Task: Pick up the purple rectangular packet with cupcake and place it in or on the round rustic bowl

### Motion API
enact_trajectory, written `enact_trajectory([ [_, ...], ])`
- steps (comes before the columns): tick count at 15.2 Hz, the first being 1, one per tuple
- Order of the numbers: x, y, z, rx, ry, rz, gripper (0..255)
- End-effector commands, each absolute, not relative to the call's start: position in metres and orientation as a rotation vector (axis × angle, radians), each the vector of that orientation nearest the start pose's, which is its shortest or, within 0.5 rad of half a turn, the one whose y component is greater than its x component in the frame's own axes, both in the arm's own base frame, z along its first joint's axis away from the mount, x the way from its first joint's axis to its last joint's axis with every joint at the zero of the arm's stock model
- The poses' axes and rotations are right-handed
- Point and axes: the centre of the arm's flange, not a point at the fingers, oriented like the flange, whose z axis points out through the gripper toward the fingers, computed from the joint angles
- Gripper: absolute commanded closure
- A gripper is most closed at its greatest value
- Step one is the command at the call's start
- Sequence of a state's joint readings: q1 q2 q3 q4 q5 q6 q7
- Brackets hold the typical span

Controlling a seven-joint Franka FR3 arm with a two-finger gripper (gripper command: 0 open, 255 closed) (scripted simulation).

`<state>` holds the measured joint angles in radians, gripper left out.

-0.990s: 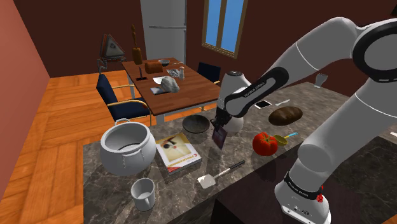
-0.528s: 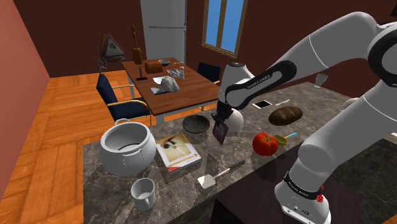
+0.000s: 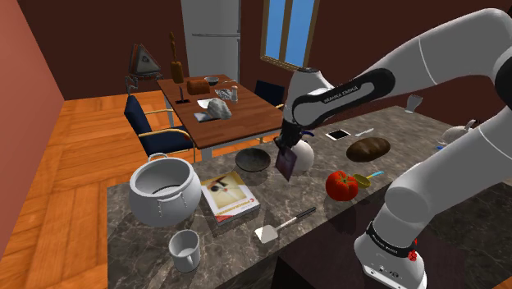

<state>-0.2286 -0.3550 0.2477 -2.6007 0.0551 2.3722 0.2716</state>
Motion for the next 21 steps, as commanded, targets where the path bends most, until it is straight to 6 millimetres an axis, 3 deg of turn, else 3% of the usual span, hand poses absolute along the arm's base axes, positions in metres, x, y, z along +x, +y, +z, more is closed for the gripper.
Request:
enact_trajectory([
  [1,0.421,0.006,0.394,-3.128,0.472,-0.194,255],
  [4,0.421,0.006,0.405,-3.128,0.472,-0.194,255],
  [21,0.639,-0.041,0.455,-3.128,0.472,-0.194,255],
])
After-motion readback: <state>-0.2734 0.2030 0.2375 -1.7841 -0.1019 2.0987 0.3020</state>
